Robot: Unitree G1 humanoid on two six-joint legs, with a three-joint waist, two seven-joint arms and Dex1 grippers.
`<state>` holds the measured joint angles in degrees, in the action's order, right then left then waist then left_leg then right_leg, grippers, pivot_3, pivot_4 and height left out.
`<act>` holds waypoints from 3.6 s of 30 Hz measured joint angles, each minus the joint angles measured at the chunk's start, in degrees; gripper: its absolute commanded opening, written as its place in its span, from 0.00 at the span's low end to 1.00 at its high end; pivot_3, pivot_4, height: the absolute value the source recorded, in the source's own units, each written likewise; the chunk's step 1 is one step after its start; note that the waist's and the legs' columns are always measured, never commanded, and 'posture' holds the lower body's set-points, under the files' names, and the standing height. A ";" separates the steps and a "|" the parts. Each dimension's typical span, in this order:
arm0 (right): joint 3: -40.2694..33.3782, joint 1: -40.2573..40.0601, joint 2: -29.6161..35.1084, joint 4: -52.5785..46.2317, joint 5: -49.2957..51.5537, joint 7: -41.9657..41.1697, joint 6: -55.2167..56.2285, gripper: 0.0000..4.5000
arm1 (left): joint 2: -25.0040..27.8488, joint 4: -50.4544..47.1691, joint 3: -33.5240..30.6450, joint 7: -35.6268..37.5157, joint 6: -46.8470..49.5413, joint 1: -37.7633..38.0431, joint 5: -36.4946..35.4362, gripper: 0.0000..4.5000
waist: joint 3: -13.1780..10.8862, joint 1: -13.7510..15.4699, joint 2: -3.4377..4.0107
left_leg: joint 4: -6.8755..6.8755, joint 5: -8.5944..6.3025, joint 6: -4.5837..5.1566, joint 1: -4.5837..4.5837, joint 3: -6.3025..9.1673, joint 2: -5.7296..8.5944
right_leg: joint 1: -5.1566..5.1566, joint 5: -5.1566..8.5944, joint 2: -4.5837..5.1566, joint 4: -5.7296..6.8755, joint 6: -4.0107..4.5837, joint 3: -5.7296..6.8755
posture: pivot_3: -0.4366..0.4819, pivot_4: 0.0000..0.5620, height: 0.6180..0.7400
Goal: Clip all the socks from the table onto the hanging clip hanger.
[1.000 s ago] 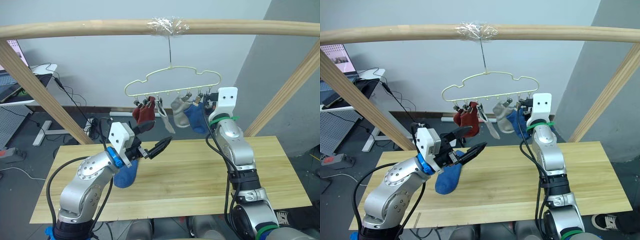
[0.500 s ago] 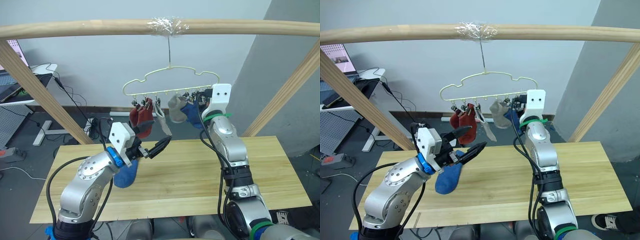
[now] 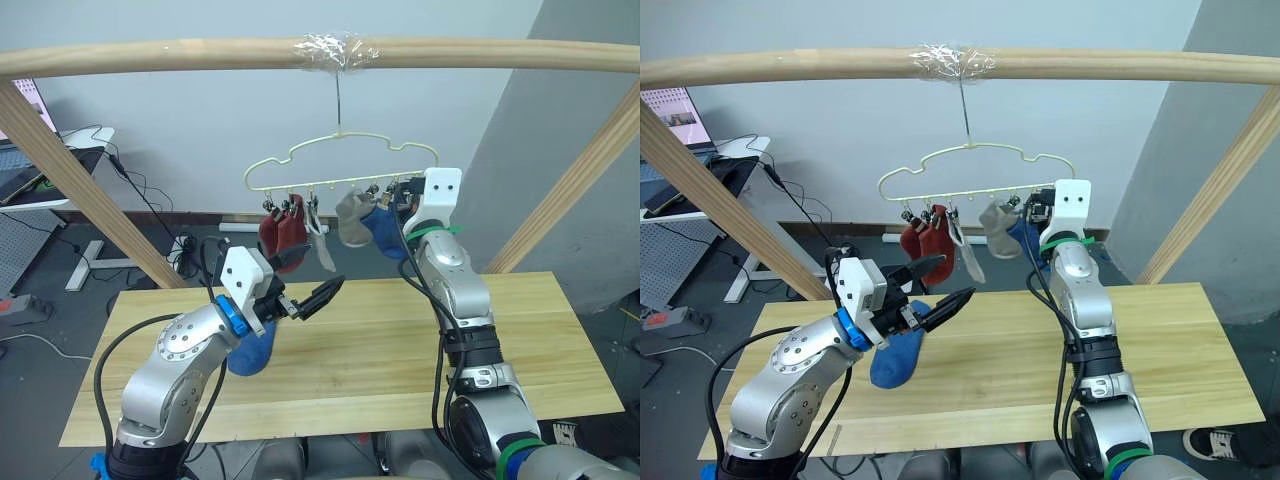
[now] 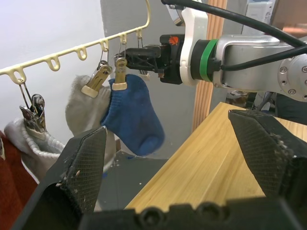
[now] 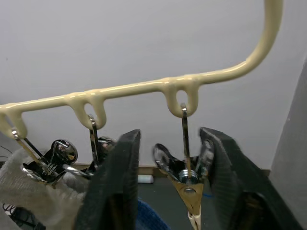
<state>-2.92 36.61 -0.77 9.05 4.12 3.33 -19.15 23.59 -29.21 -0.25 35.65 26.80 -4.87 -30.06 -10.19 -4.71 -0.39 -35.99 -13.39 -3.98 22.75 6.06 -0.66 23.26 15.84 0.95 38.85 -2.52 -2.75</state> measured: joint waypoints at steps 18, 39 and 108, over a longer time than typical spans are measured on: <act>2.18 1.12 21.40 -10.04 9.64 -25.63 -23.36 0.00 | 1.90 28.06 -0.30 -9.14 -7.22 1.27 16.83 1.00 | 0.00 0.02 0.00 | 0.00 0.00 0.01 -0.01 0.05 0.02 | -0.01 0.03 0.01 -0.01 0.02 0.08 | 0.39 0.27 1.00; 2.45 1.02 24.49 -18.46 14.76 -28.17 -38.09 0.00 | -0.16 65.04 5.65 -2.42 -23.76 -11.61 28.60 0.61 | 0.11 -0.05 0.02 | -0.04 0.00 0.00 -0.04 0.06 0.11 | -0.06 0.01 0.12 0.05 0.01 0.14 | 0.36 0.24 1.00; -24.35 11.26 15.53 -15.57 56.49 7.92 -72.91 0.81 | -23.38 29.36 11.25 0.10 -6.78 -12.82 9.65 0.26 | 0.14 -1.66 0.10 | -0.04 -0.01 0.03 0.11 0.02 0.11 | -0.03 0.16 0.07 -0.02 -0.23 0.09 | 0.31 0.28 1.00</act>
<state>-27.27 47.87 14.76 -6.53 60.61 11.25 -92.06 0.20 0.15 10.99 35.75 20.02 -17.68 -20.41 -10.05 -6.37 -0.29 -36.03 -13.39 -3.95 22.87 6.08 -0.55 23.23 15.99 1.02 38.83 -2.74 -2.66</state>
